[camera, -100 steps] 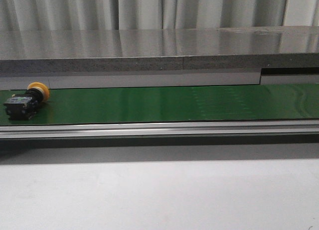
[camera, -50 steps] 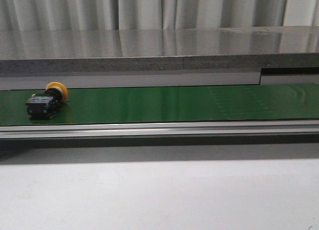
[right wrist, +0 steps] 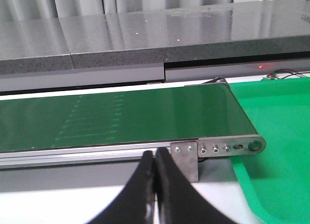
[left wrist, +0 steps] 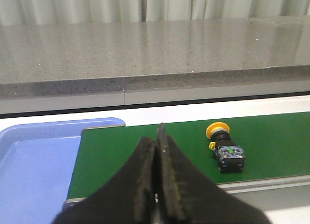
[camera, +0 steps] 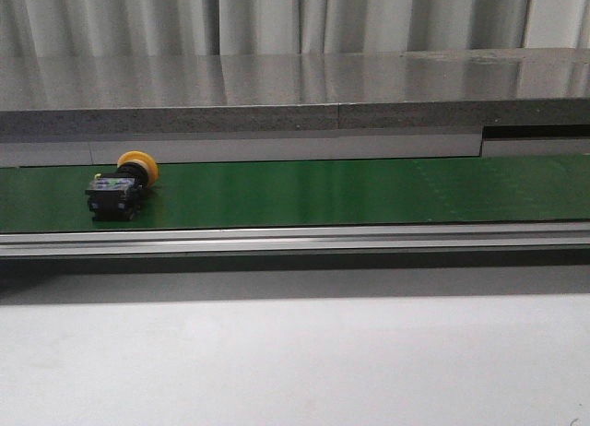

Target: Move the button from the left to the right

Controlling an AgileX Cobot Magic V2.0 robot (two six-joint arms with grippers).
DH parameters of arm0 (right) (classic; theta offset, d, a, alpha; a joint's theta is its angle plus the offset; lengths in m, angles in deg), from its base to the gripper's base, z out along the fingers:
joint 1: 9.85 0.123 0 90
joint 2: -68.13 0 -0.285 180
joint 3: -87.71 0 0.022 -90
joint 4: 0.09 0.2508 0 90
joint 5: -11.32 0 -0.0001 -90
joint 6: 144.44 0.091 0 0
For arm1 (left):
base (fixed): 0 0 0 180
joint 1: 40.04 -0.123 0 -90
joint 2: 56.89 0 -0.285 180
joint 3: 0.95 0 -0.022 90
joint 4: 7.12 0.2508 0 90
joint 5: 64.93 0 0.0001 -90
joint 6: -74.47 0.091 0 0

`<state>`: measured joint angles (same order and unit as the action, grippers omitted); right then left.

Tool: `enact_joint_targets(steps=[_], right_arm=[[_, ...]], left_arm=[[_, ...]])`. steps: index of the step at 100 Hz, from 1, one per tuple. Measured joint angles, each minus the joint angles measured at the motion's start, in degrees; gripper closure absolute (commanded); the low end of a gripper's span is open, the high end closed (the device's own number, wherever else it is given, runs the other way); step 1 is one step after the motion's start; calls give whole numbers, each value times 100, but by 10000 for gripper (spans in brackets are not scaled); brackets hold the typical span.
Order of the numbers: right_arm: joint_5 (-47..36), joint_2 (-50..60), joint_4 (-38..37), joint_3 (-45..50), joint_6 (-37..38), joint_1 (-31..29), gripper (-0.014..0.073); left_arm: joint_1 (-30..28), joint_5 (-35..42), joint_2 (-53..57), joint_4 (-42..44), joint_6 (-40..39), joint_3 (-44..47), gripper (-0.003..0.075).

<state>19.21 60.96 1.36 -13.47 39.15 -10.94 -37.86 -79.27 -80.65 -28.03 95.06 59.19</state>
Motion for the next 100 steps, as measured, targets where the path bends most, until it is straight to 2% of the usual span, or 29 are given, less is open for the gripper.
enact_joint_targets(steps=[27,54,65,80,100], right_arm=[[-55,0,0,0,0,0,661],[-728,0,32,0,0,0,661],[-725,0,203,-235,0,0,661],[-15,-164,321,-1107,0,0,661],[1506,-1320,333,-2479,0,0,661]], left_arm=[[0,0,0,0,0,0,740],[0,0,0,0,0,0,740],[0,0,0,0,0,0,740],[0,0,0,0,0,0,740],[0,0,0,0,0,0,740]])
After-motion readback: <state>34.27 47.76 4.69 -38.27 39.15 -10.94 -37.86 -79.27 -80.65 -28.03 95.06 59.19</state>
